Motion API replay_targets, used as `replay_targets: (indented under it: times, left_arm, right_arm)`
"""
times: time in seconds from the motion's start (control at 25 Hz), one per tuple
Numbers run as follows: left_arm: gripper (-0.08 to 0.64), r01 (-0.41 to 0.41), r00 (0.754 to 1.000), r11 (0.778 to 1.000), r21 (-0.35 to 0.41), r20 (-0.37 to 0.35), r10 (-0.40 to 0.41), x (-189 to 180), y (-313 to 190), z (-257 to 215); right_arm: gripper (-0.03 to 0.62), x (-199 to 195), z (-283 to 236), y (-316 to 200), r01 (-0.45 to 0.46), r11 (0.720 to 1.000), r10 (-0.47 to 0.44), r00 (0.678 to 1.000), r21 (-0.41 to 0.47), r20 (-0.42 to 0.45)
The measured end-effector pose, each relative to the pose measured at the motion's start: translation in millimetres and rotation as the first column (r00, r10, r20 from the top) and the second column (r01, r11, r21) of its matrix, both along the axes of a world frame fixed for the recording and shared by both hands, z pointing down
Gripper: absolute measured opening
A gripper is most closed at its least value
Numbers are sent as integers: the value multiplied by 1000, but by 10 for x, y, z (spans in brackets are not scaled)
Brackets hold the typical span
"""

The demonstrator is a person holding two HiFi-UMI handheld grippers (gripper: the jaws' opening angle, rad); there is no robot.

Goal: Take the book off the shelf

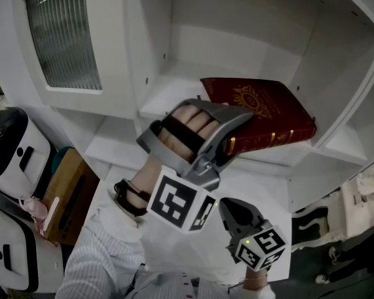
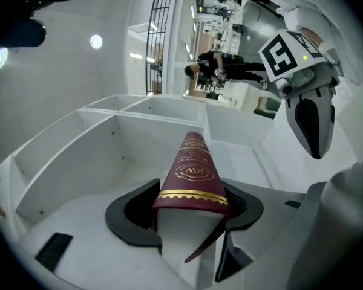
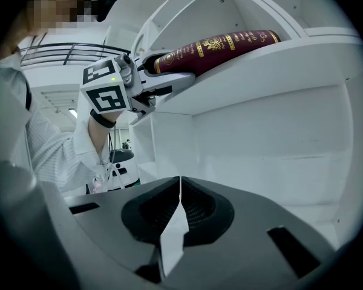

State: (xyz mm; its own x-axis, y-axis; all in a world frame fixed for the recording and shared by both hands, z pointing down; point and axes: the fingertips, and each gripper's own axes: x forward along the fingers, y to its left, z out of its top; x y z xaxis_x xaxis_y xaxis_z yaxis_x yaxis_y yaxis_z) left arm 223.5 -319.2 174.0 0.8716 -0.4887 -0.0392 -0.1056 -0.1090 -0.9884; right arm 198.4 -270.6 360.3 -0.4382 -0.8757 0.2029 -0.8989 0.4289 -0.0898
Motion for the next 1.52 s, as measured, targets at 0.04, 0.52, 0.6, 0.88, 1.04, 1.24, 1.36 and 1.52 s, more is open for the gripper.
replay_targets:
  times: [0.04,0.52,0.6,0.88,1.04,1.24,1.36,1.52]
  left_arm:
    - [272,5,1000,1000,6,5,-5,-1,-4,-2]
    - [239,43,998,998,46,47,-45,0,-14,38]
    - [233,51,997,997,50,60,-54,-3,-23,49]
    - [225,71,996,995,76,52,-75,7,-15,45]
    - [224,94,993,992,84,59,-99,-2,-17,63]
    - [222,114,992,990,79,53,-118,8,15,48]
    - [222,134,989,988,76,49,-138,3,58,59]
    - [222,170,983,983,75,55,-174,-29,90,62]
  right_arm:
    - [17,2,7,4,-1,1000,1,1000,-2,-1]
    - [17,-24,15,30,-2,1000,2,1000,-4,6]
    - [17,-36,26,34,-1,1000,1,1000,-6,12]
    - [17,-73,48,83,1,1000,-1,1000,-4,18]
    - [17,-43,37,140,-9,1000,9,1000,3,21]
    - [17,-17,55,245,-7,1000,7,1000,1,18]
    - [17,-8,35,293,1,1000,-1,1000,6,19]
    - [17,-6,-59,320,32,999,-32,999,26,13]
